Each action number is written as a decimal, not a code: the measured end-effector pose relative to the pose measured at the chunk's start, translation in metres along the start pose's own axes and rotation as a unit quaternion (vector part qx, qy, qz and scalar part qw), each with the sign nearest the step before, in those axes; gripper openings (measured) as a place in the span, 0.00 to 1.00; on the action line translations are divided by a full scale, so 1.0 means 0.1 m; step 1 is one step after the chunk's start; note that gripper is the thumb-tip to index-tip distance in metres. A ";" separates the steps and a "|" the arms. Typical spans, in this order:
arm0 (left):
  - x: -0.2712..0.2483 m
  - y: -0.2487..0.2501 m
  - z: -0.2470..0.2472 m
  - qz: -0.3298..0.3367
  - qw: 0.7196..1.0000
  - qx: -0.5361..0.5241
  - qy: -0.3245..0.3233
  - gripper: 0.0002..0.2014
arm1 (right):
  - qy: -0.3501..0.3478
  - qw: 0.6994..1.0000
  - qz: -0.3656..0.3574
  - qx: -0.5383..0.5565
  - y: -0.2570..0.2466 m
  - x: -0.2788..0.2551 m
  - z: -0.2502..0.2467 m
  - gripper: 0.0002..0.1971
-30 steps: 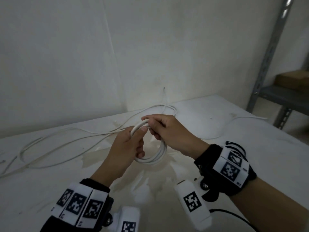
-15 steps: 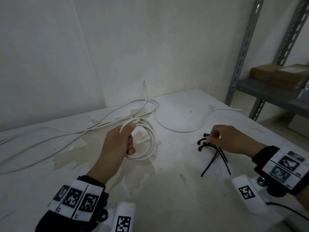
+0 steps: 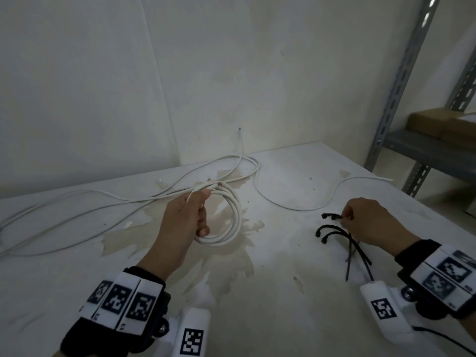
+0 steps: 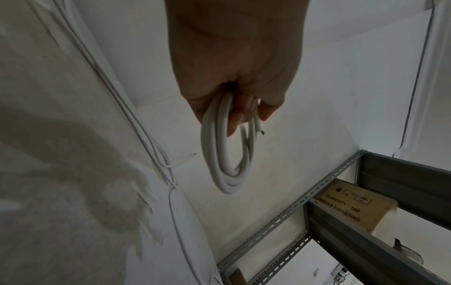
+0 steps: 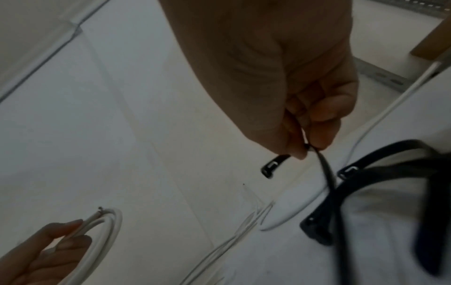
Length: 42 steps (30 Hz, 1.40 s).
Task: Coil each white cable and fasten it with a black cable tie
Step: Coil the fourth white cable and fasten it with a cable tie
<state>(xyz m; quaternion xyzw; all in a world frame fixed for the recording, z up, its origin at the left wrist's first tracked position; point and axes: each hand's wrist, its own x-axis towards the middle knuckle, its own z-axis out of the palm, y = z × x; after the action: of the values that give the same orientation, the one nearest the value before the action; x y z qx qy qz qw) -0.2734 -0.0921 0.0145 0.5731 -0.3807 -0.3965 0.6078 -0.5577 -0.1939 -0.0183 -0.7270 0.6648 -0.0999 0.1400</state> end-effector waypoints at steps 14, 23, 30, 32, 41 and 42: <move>0.01 0.15 -0.64 0.044 0.990 -0.014 0.133 0.18 | -0.066 0.864 -0.204 0.455 -1.78 -0.50 0.04 0.08; 0.09 0.19 -1.13 0.117 0.969 -0.001 0.217 0.18 | -0.118 0.832 -0.255 0.479 -2.73 -0.58 0.37 0.05; 0.23 0.04 -1.27 0.187 0.961 0.033 0.199 0.20 | -0.104 0.847 -0.259 0.453 -2.98 -0.41 0.62 0.11; 0.27 0.00 -1.26 0.189 0.965 0.032 0.179 0.19 | -0.095 0.848 -0.258 0.453 -2.98 -0.34 0.65 0.12; 0.44 -0.12 -1.28 0.166 0.979 0.045 0.109 0.15 | -0.131 0.791 -0.231 0.552 -2.94 -0.19 0.70 0.17; 0.44 -0.13 -1.29 0.158 0.981 0.048 0.107 0.15 | -0.137 0.781 -0.234 0.563 -2.94 -0.19 0.70 0.17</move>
<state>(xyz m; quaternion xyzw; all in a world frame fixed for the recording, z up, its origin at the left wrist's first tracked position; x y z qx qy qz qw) -0.1383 -0.0816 -0.0047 0.5735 -0.4178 -0.2136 0.6715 -0.2600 -0.1473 0.0152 -0.6580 0.2735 -0.3858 0.5860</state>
